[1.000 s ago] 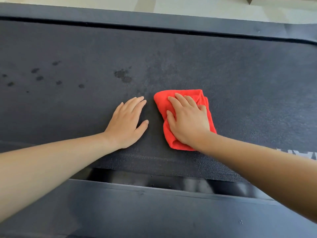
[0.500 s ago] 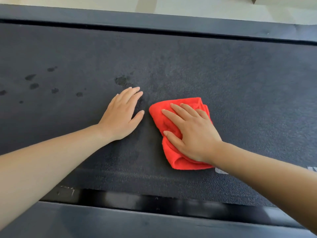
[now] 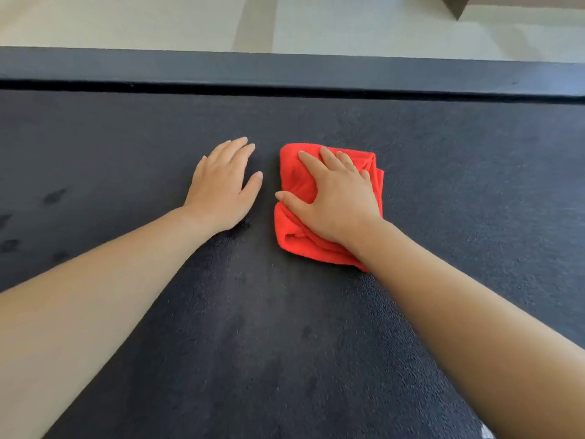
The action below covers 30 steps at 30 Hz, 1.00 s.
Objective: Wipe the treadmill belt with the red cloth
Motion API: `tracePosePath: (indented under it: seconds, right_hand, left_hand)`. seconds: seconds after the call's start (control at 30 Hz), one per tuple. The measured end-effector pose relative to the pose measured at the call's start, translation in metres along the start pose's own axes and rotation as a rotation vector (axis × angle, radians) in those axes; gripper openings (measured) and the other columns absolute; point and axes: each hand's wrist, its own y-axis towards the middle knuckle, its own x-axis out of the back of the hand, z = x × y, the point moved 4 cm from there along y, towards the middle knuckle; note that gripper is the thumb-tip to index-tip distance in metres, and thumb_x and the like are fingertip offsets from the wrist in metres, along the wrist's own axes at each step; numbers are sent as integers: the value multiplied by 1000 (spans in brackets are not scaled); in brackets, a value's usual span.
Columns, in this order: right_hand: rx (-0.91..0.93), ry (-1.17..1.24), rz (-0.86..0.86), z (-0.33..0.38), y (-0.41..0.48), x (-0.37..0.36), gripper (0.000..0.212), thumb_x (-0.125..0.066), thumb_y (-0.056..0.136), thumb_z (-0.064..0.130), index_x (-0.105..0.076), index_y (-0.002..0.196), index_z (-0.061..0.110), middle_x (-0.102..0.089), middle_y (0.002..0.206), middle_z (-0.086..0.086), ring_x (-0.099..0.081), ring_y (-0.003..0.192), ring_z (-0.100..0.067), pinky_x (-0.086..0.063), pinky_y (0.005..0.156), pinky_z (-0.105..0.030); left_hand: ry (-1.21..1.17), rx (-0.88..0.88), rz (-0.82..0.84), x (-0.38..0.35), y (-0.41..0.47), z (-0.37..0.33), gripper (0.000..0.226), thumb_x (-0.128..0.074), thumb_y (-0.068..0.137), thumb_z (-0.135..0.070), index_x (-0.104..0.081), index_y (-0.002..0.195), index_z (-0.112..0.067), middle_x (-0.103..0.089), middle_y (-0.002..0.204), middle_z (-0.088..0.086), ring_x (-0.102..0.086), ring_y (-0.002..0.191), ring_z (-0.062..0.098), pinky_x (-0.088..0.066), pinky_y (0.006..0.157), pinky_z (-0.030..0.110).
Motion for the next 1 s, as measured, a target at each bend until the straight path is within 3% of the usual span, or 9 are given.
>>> tracePosePath:
  seconds: [0.17, 0.3, 0.37, 0.47, 0.63, 0.83, 1.0]
  right_hand:
    - [-57, 28, -43, 4, -6, 4, 76, -46, 78, 70, -33, 143, 33, -31, 152, -1, -22, 141, -25, -24, 111, -52]
    - [-54, 71, 46, 12, -37, 4, 101, -40, 61, 85, -23, 146, 34, -20, 156, 2, -13, 145, -23, -17, 112, -51]
    - [-54, 93, 83, 9, -35, 7, 105, -49, 58, 83, -22, 147, 36, -16, 157, 4, -9, 145, -19, -14, 115, -47]
    - [-66, 163, 46, 4, -21, 9, 94, -61, 64, 71, -29, 144, 35, -20, 156, 7, -12, 145, -15, -18, 115, -47]
    - [-41, 221, -8, -1, 3, 5, 83, -65, 71, 60, -35, 143, 31, -27, 154, 2, -19, 144, -20, -21, 113, -49]
    - [-82, 180, -74, -14, 95, 8, 70, -66, 79, 46, -41, 140, 23, -36, 150, -1, -27, 139, -18, -23, 113, -40]
    - [-48, 211, -152, -8, 77, 12, 59, -66, 80, 36, -49, 133, 16, -51, 138, -2, -43, 128, -22, -26, 102, -26]
  left_hand:
    - [-30, 9, -13, -14, 10, 15, 53, -39, 93, -40, -34, 142, -20, -24, 154, -4, -15, 143, 14, -9, 114, 44]
    - [-54, -7, -7, -11, 11, 15, 53, -40, 92, -38, -35, 141, -19, -26, 153, -2, -16, 143, 16, -9, 114, 46]
    - [-58, 0, -6, -10, 10, 13, 53, -41, 92, -37, -35, 141, -18, -26, 153, -2, -16, 142, 16, -9, 114, 46]
    - [-54, 18, -9, -10, 10, 12, 54, -43, 90, -37, -36, 140, -18, -27, 152, -2, -17, 142, 17, -11, 114, 46]
    - [-19, 35, -5, -9, 10, 11, 55, -42, 88, -39, -36, 140, -21, -27, 152, -4, -18, 142, 14, -14, 114, 45]
    - [-24, 47, -39, -9, 9, 10, 54, -42, 87, -40, -39, 138, -23, -31, 150, -5, -21, 140, 13, -14, 113, 44]
    - [-18, 66, -28, -7, 9, 10, 57, -39, 85, -42, -38, 139, -25, -29, 151, -8, -19, 141, 11, -13, 114, 42]
